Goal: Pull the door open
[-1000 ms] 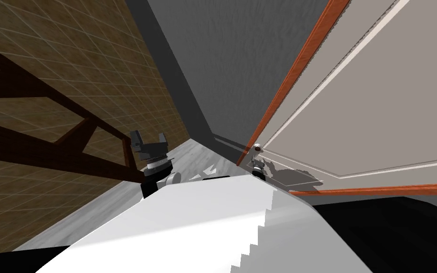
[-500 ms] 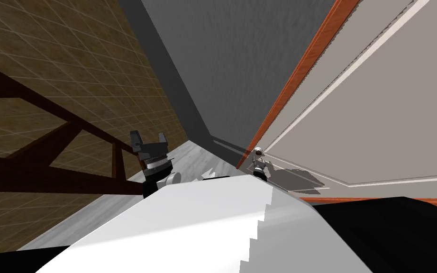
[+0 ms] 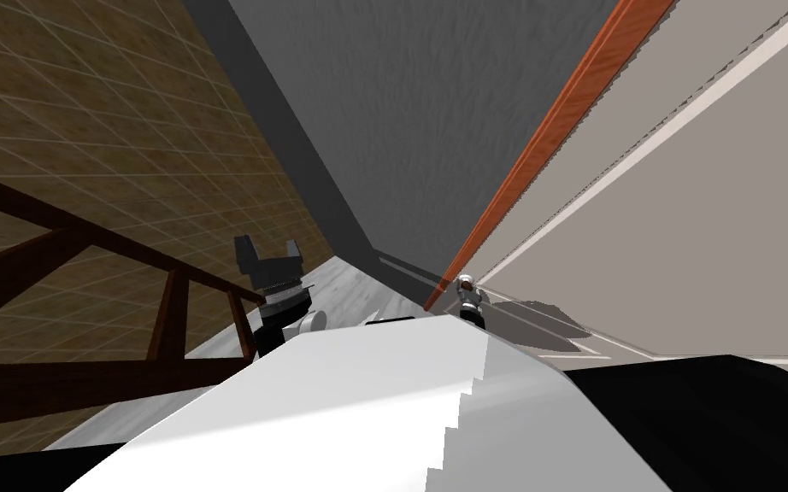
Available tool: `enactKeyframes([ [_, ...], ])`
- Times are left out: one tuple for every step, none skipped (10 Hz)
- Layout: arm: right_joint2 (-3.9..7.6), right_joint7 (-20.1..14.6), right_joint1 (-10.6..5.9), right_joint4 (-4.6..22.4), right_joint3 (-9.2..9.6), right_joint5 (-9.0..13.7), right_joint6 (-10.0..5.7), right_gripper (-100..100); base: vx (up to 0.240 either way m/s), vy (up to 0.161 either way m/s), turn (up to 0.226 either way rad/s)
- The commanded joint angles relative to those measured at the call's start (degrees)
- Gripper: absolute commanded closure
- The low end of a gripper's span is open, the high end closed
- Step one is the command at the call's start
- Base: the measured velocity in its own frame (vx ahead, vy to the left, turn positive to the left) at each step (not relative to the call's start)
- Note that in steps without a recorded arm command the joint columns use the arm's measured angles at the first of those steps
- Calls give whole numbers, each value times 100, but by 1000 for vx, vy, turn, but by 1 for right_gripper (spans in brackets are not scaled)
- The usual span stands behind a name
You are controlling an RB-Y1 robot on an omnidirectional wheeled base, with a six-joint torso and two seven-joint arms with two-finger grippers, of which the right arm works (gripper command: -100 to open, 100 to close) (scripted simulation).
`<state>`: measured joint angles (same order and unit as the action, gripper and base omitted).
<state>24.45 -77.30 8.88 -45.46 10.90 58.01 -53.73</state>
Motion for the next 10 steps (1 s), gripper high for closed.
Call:
enactKeyframes([
  [0, 0, 0, 0, 0, 0, 0, -100, 83, -33, -1],
  [0, 0, 0, 0, 0, 0, 0, 100, -12, 4, 15],
  [0, 0, 0, 0, 0, 0, 0, 100, -30, 13, 2],
  [0, 0, 0, 0, 0, 0, 0, 100, -24, 10, 3],
  [0, 0, 0, 0, 0, 0, 0, 100, -15, 7, 2],
  [0, 0, 0, 0, 0, 0, 0, 100, -7, 4, 0],
  [0, 0, 0, 0, 0, 0, 0, 100, 0, 0, 0],
  [23, -52, 29, -57, 129, -75, 11, 100, -85, 9, 55],
  [31, -66, 35, -72, 156, -92, 7, 100, -190, -23, 59],
  [39, -80, 41, -88, 185, -109, 4, 100, -184, 5, 45],
])
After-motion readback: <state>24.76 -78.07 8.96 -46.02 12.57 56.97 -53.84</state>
